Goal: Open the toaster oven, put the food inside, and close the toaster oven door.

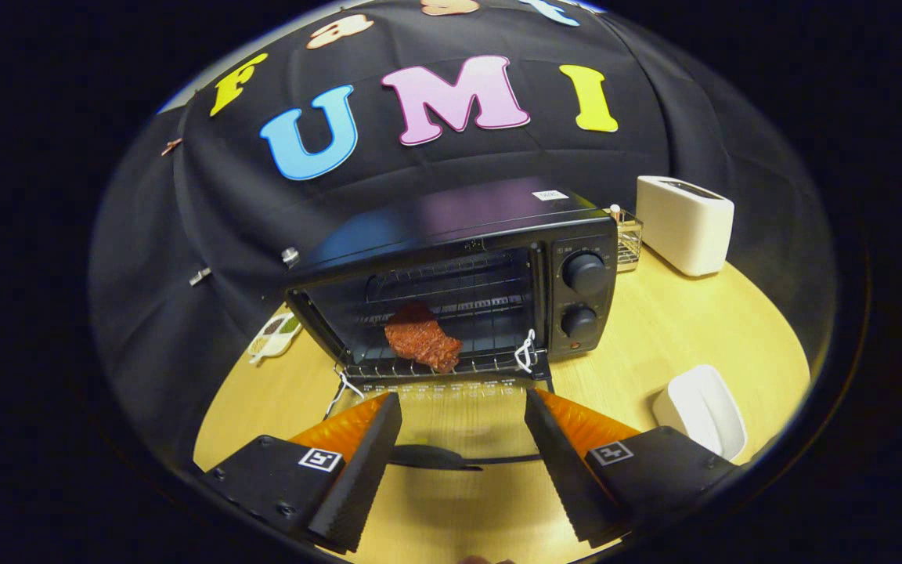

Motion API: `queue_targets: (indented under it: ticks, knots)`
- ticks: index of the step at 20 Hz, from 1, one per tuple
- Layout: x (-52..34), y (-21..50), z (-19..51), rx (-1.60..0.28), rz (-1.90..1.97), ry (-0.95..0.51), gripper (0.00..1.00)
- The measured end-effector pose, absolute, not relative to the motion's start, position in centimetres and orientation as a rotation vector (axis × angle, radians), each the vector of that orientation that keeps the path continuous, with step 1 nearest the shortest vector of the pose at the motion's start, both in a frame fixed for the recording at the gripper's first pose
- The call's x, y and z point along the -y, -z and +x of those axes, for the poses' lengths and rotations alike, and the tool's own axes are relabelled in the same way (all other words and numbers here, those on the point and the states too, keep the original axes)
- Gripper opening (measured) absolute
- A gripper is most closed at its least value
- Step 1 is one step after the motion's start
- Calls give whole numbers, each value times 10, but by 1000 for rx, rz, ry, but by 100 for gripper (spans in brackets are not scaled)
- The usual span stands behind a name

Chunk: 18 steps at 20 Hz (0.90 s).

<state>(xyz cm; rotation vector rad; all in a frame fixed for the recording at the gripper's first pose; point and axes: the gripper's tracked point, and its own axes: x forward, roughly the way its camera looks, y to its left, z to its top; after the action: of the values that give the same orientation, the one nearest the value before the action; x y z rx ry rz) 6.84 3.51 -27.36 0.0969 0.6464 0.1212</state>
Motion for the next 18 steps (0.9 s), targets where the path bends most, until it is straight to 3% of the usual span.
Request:
queue_targets:
  ticks: [11, 18]
  knots:
    - [-46, 321, -41, -815, -79, -242, 99]
    - [-46, 358, -23, -838, -125, -223, 99]
